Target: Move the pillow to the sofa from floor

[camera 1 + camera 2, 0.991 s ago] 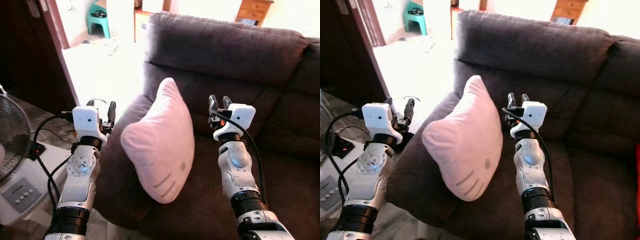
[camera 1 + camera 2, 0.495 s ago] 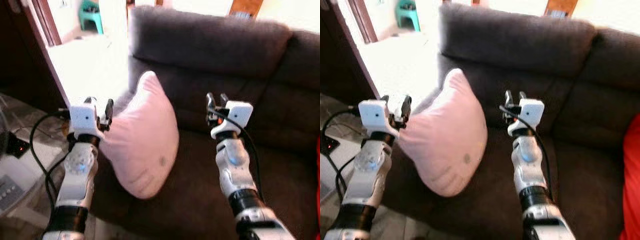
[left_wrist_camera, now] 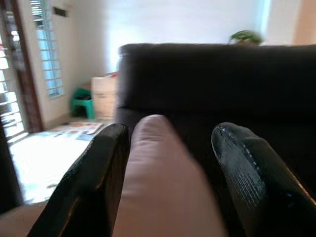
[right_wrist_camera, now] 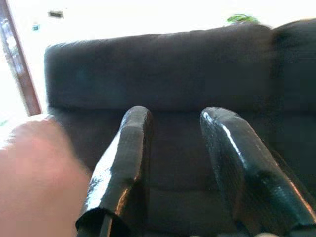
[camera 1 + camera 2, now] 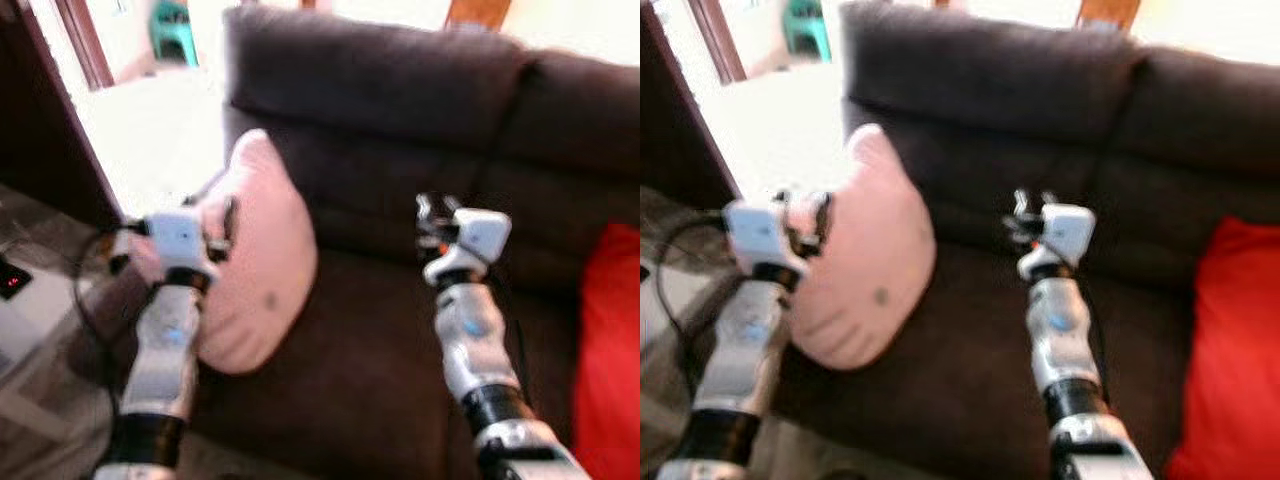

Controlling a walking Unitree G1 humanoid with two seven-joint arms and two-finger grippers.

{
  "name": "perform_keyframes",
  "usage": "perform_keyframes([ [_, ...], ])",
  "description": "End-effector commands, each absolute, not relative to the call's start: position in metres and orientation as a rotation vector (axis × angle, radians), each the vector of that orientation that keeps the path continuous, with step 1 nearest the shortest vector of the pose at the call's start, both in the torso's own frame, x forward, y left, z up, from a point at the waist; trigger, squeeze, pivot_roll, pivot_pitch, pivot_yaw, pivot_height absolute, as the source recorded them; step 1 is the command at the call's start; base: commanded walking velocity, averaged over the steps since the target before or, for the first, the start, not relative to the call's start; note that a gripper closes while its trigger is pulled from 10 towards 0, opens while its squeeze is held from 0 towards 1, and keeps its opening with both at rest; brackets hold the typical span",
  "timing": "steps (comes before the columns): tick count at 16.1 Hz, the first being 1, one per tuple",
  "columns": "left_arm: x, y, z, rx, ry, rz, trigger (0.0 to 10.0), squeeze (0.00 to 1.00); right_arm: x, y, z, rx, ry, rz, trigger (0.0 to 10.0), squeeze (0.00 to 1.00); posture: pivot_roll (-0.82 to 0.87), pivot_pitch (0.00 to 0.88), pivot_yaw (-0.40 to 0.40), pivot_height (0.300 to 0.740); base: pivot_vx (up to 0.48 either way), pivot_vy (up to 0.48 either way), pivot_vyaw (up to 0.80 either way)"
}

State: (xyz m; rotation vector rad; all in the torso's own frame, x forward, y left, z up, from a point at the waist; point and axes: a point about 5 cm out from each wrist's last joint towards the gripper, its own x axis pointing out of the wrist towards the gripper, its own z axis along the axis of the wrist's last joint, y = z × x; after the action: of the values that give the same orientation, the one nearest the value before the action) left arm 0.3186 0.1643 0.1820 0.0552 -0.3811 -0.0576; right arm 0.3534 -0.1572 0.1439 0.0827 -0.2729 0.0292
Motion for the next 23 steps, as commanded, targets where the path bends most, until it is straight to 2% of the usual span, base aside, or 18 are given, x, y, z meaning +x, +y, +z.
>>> perform_keyframes([
  [1,0.318,0.167,0.185,0.072,-0.39,-0.054,10.0,0.0,0.354,-0.155,0.145,0.092,-0.274,0.031,10.0,0.0,0.14,0.09,-0.081,0.718,0.0,-0.3,-0.71],
  [18,0.318,0.166,0.179,0.063,-0.368,-0.065,10.0,0.0,0.349,-0.157,0.142,0.053,-0.279,0.035,10.0,0.0,0.14,0.076,-0.075,0.718,0.0,-0.281,-0.04],
  [23,0.319,0.178,0.147,0.007,-0.244,-0.029,10.0,0.0,0.345,-0.164,0.125,0.034,-0.218,0.015,10.0,0.0,0.13,0.079,-0.072,0.718,0.0,0.0,0.0],
])
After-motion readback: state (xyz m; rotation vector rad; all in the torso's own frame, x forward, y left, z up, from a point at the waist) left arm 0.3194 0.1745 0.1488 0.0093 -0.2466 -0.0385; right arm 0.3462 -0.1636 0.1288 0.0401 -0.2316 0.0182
